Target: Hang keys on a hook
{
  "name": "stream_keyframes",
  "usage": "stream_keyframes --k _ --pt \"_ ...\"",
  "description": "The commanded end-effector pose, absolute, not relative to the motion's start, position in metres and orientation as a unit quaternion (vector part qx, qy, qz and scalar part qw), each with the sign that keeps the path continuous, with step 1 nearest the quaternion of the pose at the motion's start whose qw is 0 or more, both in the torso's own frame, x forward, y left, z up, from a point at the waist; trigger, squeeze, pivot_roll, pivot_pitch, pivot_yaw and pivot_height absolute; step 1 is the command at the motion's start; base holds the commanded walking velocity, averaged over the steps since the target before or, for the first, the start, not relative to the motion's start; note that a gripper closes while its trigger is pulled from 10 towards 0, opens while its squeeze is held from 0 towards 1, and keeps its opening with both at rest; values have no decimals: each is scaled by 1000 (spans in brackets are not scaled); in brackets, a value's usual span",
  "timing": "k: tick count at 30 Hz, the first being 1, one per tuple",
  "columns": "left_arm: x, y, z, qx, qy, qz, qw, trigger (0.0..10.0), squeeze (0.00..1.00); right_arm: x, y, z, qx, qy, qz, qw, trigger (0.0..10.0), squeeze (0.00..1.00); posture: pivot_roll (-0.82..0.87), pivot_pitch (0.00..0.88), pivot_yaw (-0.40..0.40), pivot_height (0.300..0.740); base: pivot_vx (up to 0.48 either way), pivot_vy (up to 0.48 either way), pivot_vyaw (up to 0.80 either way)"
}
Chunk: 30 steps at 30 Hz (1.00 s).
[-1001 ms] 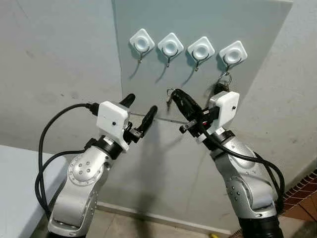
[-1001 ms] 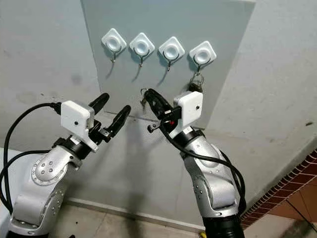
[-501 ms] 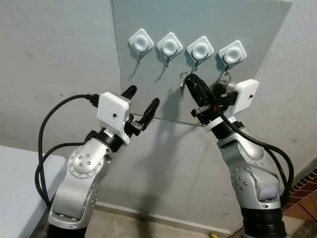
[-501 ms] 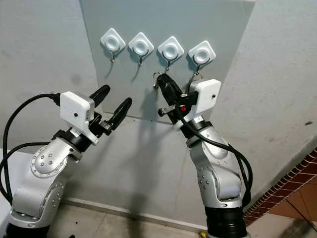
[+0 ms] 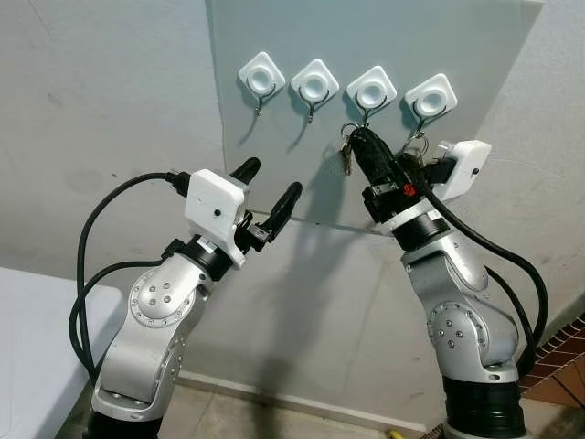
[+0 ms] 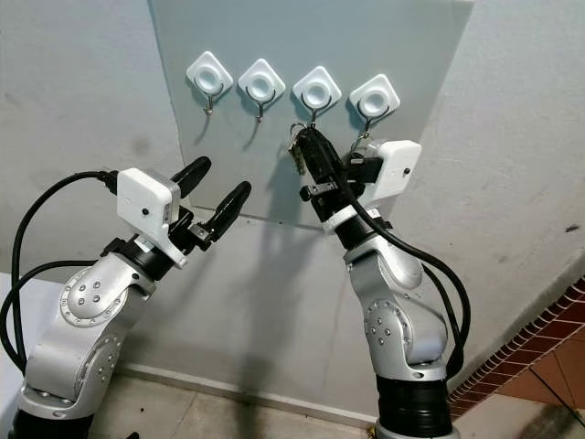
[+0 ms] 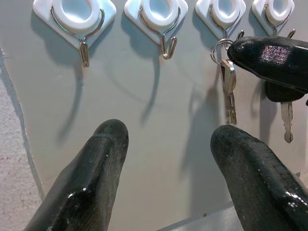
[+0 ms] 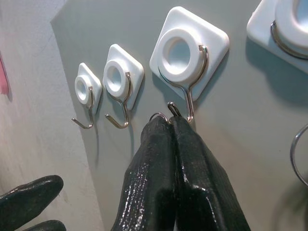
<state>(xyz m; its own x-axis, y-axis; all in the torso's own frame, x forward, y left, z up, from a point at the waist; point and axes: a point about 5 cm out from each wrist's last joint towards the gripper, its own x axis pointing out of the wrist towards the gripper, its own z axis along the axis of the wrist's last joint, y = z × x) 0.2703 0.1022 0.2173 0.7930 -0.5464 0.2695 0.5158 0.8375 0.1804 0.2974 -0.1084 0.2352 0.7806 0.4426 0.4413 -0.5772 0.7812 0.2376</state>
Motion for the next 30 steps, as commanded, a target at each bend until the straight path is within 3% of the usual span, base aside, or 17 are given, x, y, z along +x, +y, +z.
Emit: stream_keyframes --k 1,7,16,30 --pt "270 101 222 50 -164 -283 944 10000 0 292 -109 235 156 -181 285 928 10000 0 -82 0 -27 732 0 0 0" --pt "270 101 221 49 -162 -285 943 10000 0 290 -107 223 139 -157 293 933 10000 0 -84 0 -27 732 0 0 0" --pt "270 97 222 50 -163 -294 941 10000 0 286 -115 243 201 -208 291 912 10000 0 -93 0 -22 732 0 0 0" --pt "271 97 222 48 -163 -296 940 10000 0 289 -122 249 238 -207 270 909 10000 0 -99 0 -16 732 0 0 0"
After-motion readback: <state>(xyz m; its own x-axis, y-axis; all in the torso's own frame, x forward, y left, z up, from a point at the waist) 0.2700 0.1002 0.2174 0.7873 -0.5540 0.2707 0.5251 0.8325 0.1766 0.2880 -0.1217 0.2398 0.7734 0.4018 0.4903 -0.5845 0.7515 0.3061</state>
